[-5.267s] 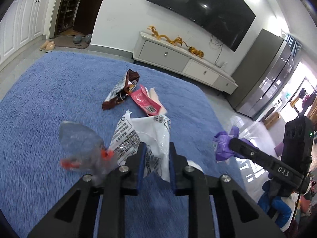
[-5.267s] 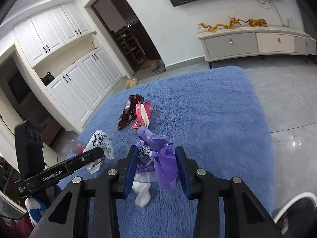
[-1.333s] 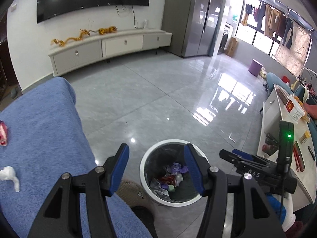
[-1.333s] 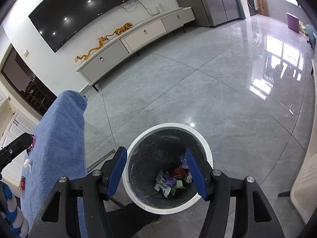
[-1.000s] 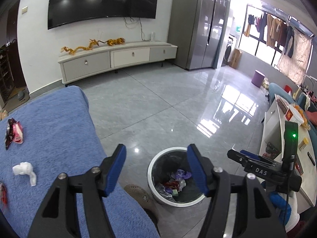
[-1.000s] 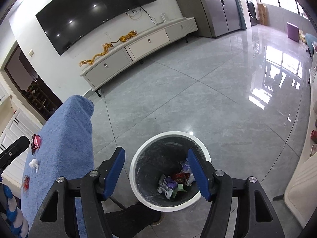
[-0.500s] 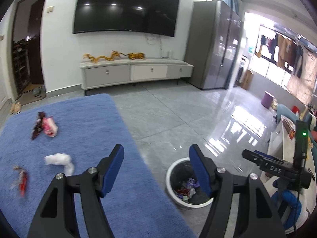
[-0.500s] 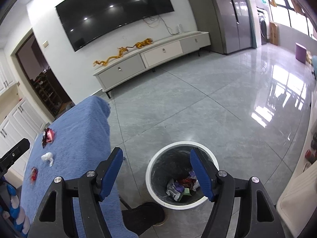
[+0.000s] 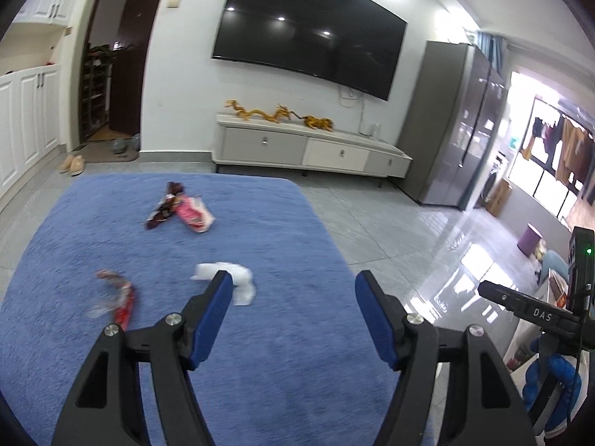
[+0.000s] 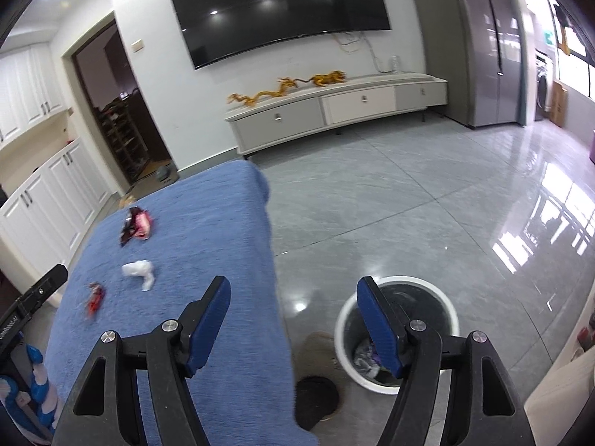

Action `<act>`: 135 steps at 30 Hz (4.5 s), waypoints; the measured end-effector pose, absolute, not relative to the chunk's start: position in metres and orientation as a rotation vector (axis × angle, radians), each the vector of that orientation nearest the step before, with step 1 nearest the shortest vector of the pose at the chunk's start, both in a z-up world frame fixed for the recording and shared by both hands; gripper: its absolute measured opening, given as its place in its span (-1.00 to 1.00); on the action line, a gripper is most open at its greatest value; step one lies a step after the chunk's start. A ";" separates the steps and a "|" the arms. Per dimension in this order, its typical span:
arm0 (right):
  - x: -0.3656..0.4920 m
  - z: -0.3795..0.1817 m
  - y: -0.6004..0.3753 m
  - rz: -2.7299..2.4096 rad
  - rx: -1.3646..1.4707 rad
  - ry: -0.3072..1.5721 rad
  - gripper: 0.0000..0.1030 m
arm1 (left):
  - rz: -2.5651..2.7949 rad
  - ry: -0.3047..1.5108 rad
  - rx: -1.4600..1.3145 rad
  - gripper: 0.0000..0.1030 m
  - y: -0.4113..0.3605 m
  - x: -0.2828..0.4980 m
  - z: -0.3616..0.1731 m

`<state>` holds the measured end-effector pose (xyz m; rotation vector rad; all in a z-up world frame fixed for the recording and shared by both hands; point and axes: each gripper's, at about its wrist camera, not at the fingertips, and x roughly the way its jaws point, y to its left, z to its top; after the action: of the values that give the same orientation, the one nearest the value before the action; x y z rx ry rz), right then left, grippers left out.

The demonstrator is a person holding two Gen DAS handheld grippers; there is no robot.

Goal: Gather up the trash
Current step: 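Move both open grippers back to the remaining wrappers on the rug, then grasp the clear red-trimmed wrapper with the left gripper while the right grasps the white tissue, then carry the wrapper and tissue over the trash bin and open both grippers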

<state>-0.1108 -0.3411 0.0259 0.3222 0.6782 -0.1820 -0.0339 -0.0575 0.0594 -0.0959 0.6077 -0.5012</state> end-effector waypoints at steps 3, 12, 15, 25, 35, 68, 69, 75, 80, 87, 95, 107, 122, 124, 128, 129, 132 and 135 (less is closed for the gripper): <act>-0.101 0.027 -0.321 -0.154 0.296 0.691 0.33 | -0.469 0.609 -0.115 0.30 -0.035 -0.029 0.054; -0.065 0.025 -0.271 -0.069 0.240 0.726 0.33 | -0.373 0.636 -0.158 0.30 0.019 -0.015 0.037; -0.049 0.021 -0.257 -0.029 0.227 0.740 0.34 | -0.343 0.650 -0.166 0.30 0.032 -0.009 0.029; 0.009 0.001 -0.212 0.130 0.170 0.797 0.37 | -0.265 0.732 -0.150 0.31 0.042 0.029 -0.004; 0.063 -0.032 -0.170 0.301 0.107 0.861 0.37 | -0.202 0.831 -0.105 0.31 0.039 0.071 -0.046; 0.116 -0.073 -0.147 0.423 0.030 0.931 -0.45 | -0.213 0.893 -0.081 -0.66 0.045 0.097 -0.070; 0.114 -0.072 -0.147 0.424 0.032 0.926 -0.50 | -0.224 0.893 -0.091 -0.71 0.046 0.096 -0.070; 0.100 -0.063 -0.158 0.424 0.060 0.892 -0.55 | -0.271 0.879 -0.113 -0.85 0.047 0.086 -0.061; 0.080 -0.048 -0.173 0.413 0.097 0.846 -0.57 | -0.268 0.841 -0.106 -0.87 0.046 0.068 -0.042; 0.032 -0.013 -0.203 0.371 0.131 0.753 -0.57 | -0.253 0.754 -0.072 -0.87 0.040 0.030 0.002; -0.040 0.017 -0.267 0.254 0.184 0.650 -0.57 | -0.279 0.661 -0.008 -0.87 0.015 -0.016 0.054; -0.139 0.013 -0.403 -0.020 0.332 0.538 -0.57 | -0.347 0.576 0.119 -0.87 -0.073 -0.039 0.100; -0.182 -0.060 -0.510 -0.213 0.566 0.595 -0.57 | -0.648 0.706 0.300 -0.87 -0.275 -0.024 0.045; -0.180 -0.073 -0.515 -0.223 0.588 0.619 -0.57 | -0.697 0.750 0.321 -0.87 -0.304 -0.022 0.029; -0.167 -0.099 -0.525 -0.239 0.632 0.671 -0.56 | -0.779 0.808 0.352 -0.86 -0.342 -0.023 -0.001; -0.164 -0.104 -0.526 -0.242 0.639 0.681 -0.56 | -0.803 0.823 0.352 -0.85 -0.351 -0.022 -0.007; -0.155 -0.121 -0.531 -0.258 0.663 0.716 -0.52 | -0.874 0.872 0.351 -0.84 -0.379 -0.020 -0.026; -0.147 -0.134 -0.534 -0.268 0.675 0.741 -0.52 | -0.929 0.905 0.342 -0.84 -0.398 -0.018 -0.038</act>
<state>-0.1473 -0.5336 -0.1340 0.6748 0.7413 -0.2685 -0.0176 -0.3984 -0.0382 0.3423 0.9046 -0.9291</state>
